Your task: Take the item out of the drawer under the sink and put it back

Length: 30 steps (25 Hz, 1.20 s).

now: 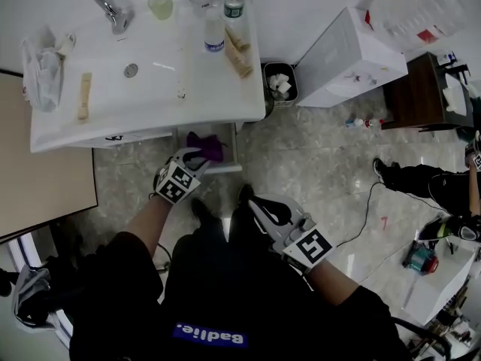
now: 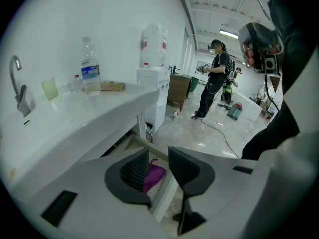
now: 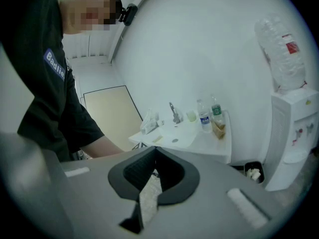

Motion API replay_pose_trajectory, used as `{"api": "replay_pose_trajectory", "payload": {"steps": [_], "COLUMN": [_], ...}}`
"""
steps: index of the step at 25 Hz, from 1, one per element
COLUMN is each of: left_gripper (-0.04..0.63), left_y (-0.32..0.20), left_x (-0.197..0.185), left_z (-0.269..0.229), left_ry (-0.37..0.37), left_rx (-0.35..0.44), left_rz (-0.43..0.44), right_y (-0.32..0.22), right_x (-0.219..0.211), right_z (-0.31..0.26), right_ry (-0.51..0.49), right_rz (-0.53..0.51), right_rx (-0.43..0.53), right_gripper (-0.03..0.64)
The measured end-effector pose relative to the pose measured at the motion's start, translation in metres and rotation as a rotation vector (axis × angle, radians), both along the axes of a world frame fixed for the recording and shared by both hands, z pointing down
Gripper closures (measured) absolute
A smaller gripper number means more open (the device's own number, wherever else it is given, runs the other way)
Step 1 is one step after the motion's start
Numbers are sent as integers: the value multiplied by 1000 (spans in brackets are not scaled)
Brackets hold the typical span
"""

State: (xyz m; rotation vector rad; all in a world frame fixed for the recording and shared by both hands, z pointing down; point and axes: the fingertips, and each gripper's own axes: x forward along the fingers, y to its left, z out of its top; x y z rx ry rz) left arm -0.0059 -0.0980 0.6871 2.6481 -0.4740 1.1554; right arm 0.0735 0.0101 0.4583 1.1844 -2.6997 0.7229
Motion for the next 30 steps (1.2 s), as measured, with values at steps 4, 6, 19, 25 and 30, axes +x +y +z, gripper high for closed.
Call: {"api": "replay_pose_trajectory", "payload": {"steps": [4,6,19,25,30], "left_gripper": [462,445,436,432,423], "left_y": [-2,-5,-23,-27,-30], "left_x": [2,2,-1,-8,-5], "left_z": [30,46,127,163,185], "left_ry": [-93,-140,-297,-416,-488], "left_rx": [10,22,15,49,68], "left_rz": [64,106,270,380,489], "right_y": [-1,-1,28,35,37], "right_x": [5,7,15,18,32], "right_z": [11,21,65,83,93], "right_ry": [-10,-23,-23,-26,-11], "right_rz": [31,52,84,84,98], "right_rx": [-23,-45,-165,-200,-232], "right_gripper": [614,614,614,614,614]}}
